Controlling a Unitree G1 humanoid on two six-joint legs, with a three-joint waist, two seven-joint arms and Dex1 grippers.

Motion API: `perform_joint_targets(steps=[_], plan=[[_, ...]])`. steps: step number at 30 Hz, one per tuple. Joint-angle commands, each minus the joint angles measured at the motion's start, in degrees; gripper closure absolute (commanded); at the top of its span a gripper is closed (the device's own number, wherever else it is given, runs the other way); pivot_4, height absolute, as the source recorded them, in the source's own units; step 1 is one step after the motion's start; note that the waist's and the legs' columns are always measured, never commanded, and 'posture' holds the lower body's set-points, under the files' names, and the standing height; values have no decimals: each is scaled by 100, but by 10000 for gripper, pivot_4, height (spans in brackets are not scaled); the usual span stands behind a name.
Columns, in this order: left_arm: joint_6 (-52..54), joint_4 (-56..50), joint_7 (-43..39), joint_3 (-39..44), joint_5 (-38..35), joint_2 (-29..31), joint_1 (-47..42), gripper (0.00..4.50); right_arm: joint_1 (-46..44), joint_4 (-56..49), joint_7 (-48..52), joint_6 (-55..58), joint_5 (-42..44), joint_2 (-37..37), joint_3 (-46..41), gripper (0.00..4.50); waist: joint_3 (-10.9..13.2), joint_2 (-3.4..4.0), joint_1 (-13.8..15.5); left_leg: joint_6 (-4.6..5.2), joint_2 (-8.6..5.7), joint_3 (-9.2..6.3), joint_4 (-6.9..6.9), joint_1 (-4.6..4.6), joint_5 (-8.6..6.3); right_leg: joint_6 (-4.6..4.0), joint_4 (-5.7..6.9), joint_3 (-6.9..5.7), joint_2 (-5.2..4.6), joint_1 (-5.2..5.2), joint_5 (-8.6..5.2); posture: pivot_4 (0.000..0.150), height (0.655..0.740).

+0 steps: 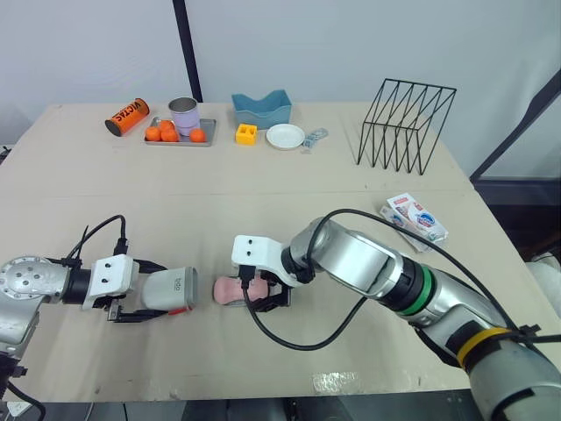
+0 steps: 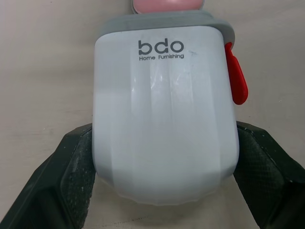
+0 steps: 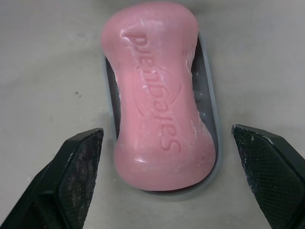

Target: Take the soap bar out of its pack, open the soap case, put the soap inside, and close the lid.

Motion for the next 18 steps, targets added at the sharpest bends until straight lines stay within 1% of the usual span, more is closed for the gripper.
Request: perform_joint_targets(steps=[1, 10, 12, 14, 18], plan=[[-46, -98, 7, 185, -57, 106, -4, 10077, -8, -55, 18, -91, -34, 26, 36, 0, 0, 0, 0, 0, 0, 0, 0, 0, 0, 0, 0, 0, 0, 0, 0, 1500, 7400], [-61, -109, 17, 188, -57, 97, 18, 10077, 34, -3, 0, -90, -67, 1, 90, 0, 0, 0, 0, 0, 0, 0, 0, 0, 0, 0, 0, 0, 0, 0, 0, 1500, 7400], [-55, -105, 22, 178, -53, 89, 1, 10078, 44, -9, -4, -94, -76, -4, 96, 5500, 0, 0, 0, 0, 0, 1, 0, 1, 0, 0, 0, 0, 0, 0, 0, 1500, 7400], [-56, -94, 23, 168, -47, 85, -18, 10078, 53, -17, 6, -101, -91, -10, 103, 13509, -1, -1, 1, 0, 0, 1, 0, 1, 0, 0, 0, 0, 0, 0, 0, 1500, 7400], [-63, -97, 27, 168, -43, 85, -15, 10078, 70, -73, 46, -106, -112, -47, 116, 13509, -2, -2, -1, 0, 1, 1, -1, 2, 0, 0, 0, -2, 0, 0, 0, 1500, 7400]])
